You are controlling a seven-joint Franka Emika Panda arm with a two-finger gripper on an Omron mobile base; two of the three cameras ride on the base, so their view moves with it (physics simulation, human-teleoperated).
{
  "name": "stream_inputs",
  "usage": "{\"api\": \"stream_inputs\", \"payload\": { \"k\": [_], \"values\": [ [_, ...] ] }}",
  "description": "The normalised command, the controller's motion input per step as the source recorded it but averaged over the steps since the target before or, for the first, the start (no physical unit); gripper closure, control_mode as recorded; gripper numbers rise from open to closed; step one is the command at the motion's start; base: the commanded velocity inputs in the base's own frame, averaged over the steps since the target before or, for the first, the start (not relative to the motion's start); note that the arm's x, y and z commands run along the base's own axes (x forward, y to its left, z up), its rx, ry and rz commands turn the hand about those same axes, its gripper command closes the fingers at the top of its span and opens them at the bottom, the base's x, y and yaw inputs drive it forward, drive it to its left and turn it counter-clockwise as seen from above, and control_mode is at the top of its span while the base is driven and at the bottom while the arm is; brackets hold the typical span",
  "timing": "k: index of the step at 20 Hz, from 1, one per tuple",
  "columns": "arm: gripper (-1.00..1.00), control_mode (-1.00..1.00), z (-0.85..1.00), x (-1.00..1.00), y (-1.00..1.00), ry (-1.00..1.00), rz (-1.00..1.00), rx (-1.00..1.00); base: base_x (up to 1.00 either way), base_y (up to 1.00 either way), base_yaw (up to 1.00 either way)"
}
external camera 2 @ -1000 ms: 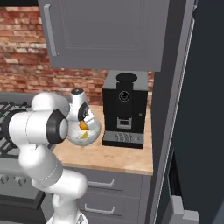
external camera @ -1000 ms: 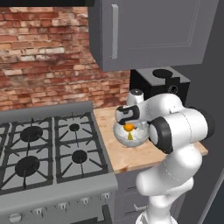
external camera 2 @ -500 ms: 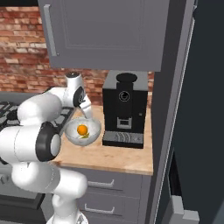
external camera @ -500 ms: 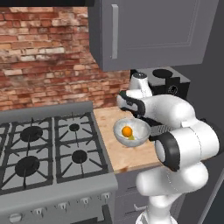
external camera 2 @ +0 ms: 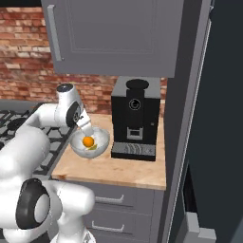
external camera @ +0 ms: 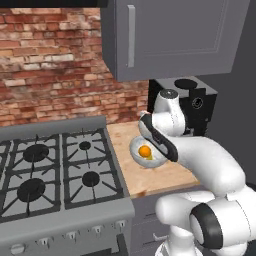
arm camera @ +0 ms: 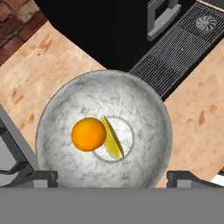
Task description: Take the lemon wedge, orange, and lemon from the freezer and place them in the bowl on the counter.
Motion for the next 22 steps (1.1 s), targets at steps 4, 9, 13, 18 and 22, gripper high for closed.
{"api": "stream_inputs", "payload": {
  "k": [4,9,13,18,22],
  "values": [
    [-1.00,-1.00,0.07,-0.75,0.02,-0.22,0.00,-0.04,0.00,0.00,0.00],
    [-1.00,-1.00,0.00,-0.92,0.02,-0.08,-0.01,0.00,0.00,0.00,0.00],
    [-1.00,-1.00,0.00,-0.96,0.00,-0.10,-0.02,0.00,0.00,0.00,0.00],
    [-1.00,-1.00,0.00,-0.62,0.00,-0.06,-0.01,0.00,0.00,0.00,0.00],
    [-1.00,-1.00,0.00,-0.23,0.00,-0.02,0.00,0.00,0.00,0.00,0.00]
  ]
}}
